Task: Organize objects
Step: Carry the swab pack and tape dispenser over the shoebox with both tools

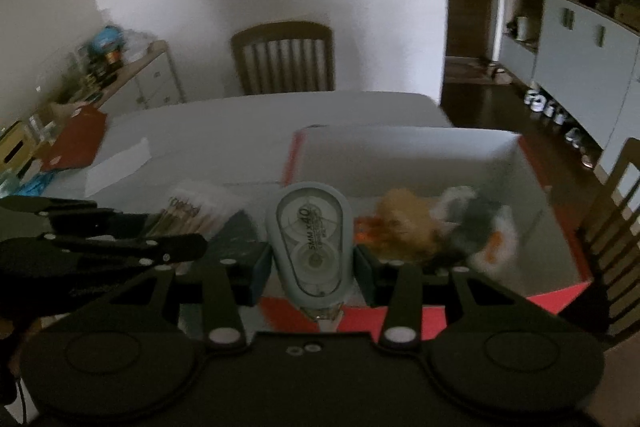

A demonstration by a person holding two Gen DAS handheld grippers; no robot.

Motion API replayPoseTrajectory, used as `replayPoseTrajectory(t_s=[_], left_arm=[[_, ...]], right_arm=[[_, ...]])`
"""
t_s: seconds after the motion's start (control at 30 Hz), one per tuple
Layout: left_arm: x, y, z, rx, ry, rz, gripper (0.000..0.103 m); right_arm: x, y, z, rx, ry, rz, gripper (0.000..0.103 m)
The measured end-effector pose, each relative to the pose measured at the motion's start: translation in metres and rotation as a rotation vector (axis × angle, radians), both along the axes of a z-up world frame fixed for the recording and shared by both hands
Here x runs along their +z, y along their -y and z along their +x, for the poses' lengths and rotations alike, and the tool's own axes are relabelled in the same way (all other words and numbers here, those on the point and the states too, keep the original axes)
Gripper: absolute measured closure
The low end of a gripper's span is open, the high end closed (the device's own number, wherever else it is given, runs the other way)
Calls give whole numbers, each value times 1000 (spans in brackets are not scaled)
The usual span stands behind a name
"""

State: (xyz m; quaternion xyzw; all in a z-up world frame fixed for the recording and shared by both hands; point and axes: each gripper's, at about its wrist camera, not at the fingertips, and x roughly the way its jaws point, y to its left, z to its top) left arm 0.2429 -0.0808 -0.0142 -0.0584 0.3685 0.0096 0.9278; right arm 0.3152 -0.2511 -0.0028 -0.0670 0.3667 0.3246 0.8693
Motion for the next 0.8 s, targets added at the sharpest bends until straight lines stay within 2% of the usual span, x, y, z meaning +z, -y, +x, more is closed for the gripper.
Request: replayPoseTrajectory(t_s=[0.4, 0.53, 0.8], left_arm=[[1, 75, 68, -75, -9, 73, 68], [-10, 87, 89, -65, -63, 108, 68], [-44, 95, 121, -39, -187, 134, 68]], right_arm=[[-2, 62, 63, -103, 61, -22, 60], [-12, 65, 82, -95, 68, -41, 60], [-47, 65, 105, -74, -2, -92, 60]])
